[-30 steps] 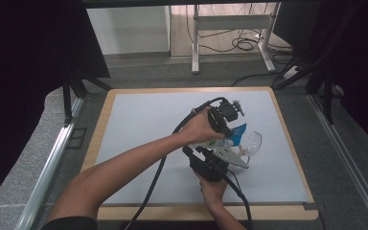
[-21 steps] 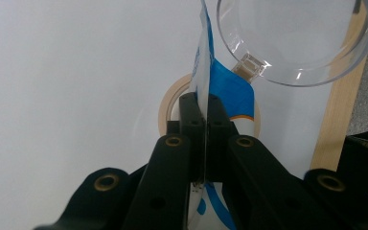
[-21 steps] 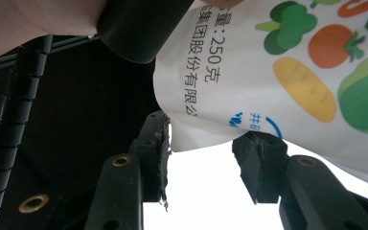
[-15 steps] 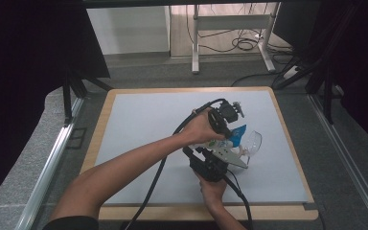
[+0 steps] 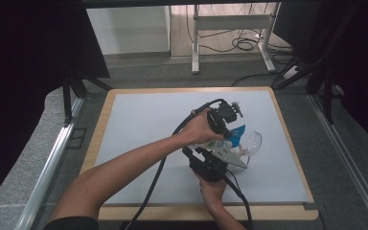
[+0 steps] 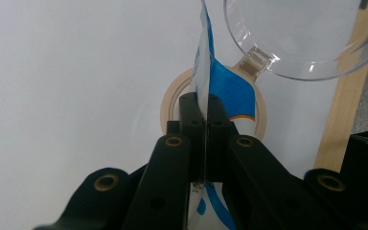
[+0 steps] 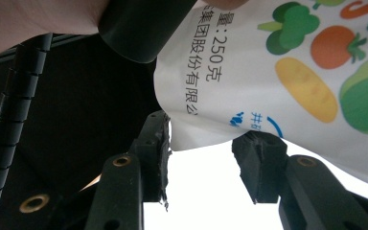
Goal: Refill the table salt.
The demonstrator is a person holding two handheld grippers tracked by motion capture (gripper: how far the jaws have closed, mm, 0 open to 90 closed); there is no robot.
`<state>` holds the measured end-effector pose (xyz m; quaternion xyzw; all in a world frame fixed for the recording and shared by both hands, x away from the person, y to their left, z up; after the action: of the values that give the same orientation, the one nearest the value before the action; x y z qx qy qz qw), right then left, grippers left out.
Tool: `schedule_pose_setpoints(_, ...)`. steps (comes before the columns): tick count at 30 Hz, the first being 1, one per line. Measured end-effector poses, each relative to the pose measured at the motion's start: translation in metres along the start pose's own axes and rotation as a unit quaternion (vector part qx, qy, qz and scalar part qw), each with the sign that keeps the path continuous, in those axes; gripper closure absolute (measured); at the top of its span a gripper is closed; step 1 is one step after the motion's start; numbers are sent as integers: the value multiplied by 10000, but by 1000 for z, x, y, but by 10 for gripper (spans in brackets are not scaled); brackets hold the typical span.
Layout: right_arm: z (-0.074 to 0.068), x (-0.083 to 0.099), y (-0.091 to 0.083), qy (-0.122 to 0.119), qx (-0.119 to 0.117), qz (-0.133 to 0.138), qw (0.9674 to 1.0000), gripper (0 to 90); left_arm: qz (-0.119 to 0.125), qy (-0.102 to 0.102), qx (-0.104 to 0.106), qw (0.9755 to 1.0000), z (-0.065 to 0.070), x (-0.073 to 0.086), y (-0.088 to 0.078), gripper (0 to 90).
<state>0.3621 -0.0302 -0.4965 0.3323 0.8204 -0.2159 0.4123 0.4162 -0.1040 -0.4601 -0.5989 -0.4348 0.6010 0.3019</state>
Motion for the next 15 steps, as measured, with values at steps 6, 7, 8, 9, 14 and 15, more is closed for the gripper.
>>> schedule_pose_setpoints(6, 0, 0, 0, -30, -7, -3, 10000, 579, 20, -38, 3, 10000, -1, 1, -1, 899)
schedule_pose_setpoints(7, 0, 0, 0, -19, -7, -6, 10000, 582, 20, -38, 6, 10000, -1, 1, -1, 899)
schedule_pose_setpoints(8, 0, 0, 0, -7, -7, -5, 10000, 583, 23, -39, 3, 10000, -1, 1, -1, 899)
schedule_pose_setpoints(9, 0, 0, 0, -6, -3, -3, 10000, 583, 25, -38, 3, 10000, -1, 0, -1, 899)
schedule_pose_setpoints(14, 0, 0, 0, -17, -3, 6, 10000, 583, 36, -34, -1, 10000, -1, 0, -1, 899)
schedule_pose_setpoints(15, 0, 0, 0, -18, -7, 7, 10000, 583, 34, -36, -3, 10000, -1, 0, -1, 899)
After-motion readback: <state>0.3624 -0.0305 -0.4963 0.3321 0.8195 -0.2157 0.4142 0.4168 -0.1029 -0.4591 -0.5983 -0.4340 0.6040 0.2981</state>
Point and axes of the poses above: each handheld gripper's, and its own axes: y roughly forward along the jaws, x roughly out of its underside, z roughly to its right, the point moved 10 cm from there along y, roughly forward along the jaws, and after that the axes turned 15 degrees about y, right-handed, at the moved point
